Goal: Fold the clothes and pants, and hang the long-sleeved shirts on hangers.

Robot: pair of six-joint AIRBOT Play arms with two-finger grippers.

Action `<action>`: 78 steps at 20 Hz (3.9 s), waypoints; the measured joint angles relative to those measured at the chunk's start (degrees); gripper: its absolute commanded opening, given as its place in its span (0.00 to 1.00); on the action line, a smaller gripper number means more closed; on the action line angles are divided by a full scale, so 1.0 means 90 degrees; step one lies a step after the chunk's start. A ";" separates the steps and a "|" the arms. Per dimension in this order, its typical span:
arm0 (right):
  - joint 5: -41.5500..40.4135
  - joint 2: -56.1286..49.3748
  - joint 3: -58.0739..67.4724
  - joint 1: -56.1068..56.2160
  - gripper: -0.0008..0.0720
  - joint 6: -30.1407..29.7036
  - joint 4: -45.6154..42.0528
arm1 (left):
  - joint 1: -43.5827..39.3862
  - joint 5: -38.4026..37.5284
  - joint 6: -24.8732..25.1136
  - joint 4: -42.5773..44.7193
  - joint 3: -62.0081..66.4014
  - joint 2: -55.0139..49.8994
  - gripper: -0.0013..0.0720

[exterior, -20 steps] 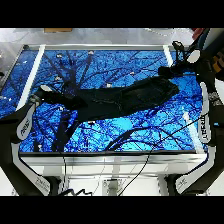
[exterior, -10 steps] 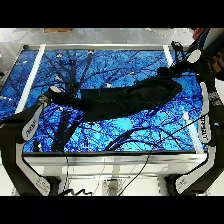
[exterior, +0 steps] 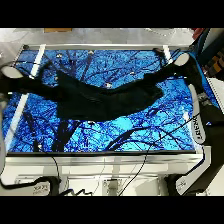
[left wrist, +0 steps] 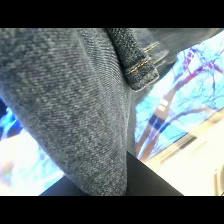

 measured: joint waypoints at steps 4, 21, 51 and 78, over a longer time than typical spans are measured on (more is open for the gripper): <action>-0.0243 -0.0017 -0.0148 0.0823 0.06 -0.0243 0.0180 | 0.0134 -0.0204 -0.0588 0.1382 0.0189 0.1115 0.07; -0.4073 -0.0746 -0.0204 0.3762 0.06 0.1117 0.0243 | -0.1069 -0.0066 -0.1243 0.3944 0.0306 0.1399 0.07; -0.2385 -0.0707 0.0041 0.1137 0.06 0.3570 -0.1367 | -0.3300 0.3876 -0.1192 -0.0214 0.0291 -0.0964 0.07; -0.1120 -0.1511 0.0041 -0.0945 0.95 0.0408 0.2171 | -0.3385 0.6863 -0.1042 -0.0491 0.0294 -0.1103 0.94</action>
